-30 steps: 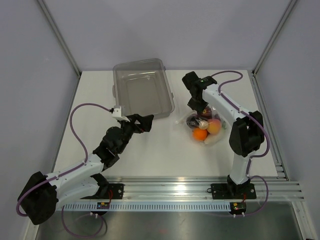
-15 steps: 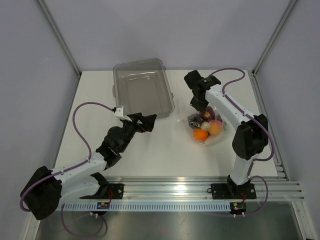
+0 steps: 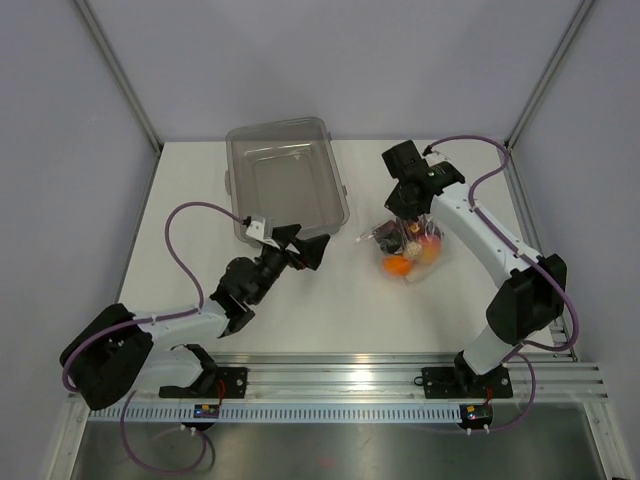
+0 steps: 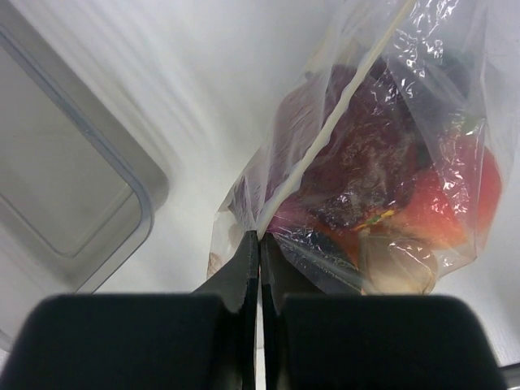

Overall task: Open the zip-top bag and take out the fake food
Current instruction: Pick up the zipper food storage bag at the center of the board, then unzip the zipper food storage bag at the center of the board.

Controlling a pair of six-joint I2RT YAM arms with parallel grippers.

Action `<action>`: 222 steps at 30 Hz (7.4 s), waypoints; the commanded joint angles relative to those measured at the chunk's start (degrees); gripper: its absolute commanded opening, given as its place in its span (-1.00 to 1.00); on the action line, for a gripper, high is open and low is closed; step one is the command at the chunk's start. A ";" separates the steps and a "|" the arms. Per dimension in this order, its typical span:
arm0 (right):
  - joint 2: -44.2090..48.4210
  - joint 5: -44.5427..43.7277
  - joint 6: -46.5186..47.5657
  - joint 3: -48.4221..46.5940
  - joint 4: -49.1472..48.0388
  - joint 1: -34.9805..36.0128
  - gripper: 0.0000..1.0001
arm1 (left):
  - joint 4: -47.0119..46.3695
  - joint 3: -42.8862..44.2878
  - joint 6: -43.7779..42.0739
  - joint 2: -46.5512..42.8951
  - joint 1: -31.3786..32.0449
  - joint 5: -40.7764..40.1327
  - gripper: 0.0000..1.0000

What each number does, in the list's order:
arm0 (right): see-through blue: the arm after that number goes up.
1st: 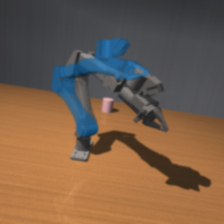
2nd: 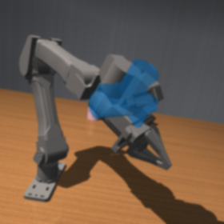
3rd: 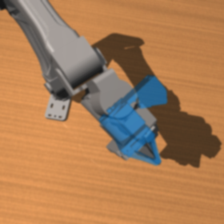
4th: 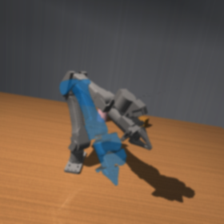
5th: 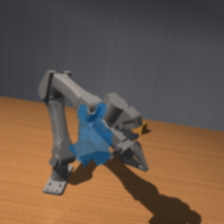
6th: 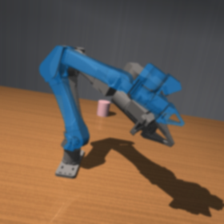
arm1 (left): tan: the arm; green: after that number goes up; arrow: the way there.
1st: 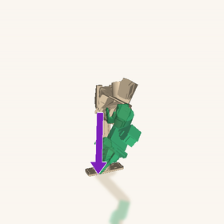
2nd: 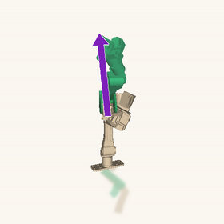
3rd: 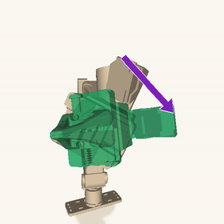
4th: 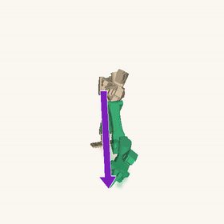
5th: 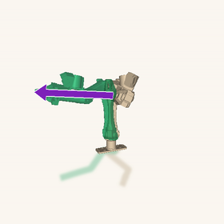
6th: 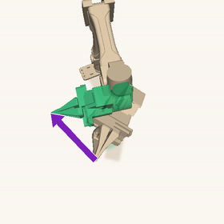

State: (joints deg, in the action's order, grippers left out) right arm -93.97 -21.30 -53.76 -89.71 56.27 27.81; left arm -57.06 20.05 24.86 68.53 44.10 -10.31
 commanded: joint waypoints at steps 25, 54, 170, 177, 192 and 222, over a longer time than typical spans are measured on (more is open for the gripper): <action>10.57 8.12 -2.93 7.71 -14.17 0.40 -1.00 | -27.41 9.12 -19.68 23.32 12.24 -4.10 0.98; 16.80 16.37 -4.08 15.18 -20.58 0.57 -1.00 | -31.80 8.25 -18.01 22.87 12.24 -6.57 0.96; 31.13 55.48 60.44 39.00 -64.96 6.82 -1.00 | -4.98 5.44 -11.59 -4.64 -6.22 32.19 0.40; 32.01 56.19 58.59 39.96 -66.38 6.82 -1.00 | -6.84 6.93 -10.71 -1.48 -6.22 35.52 0.36; 35.44 54.35 57.54 42.16 -68.66 6.82 -1.00 | -7.28 7.81 -9.13 -0.59 -6.22 39.57 -0.24; 36.49 54.87 56.75 42.61 -69.10 6.82 -1.00 | -3.15 9.65 -8.60 -2.26 -6.22 42.91 -1.00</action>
State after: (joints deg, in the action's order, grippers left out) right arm -58.78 33.04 3.46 -46.00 -7.86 34.50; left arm -58.72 27.29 16.56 67.57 37.78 31.07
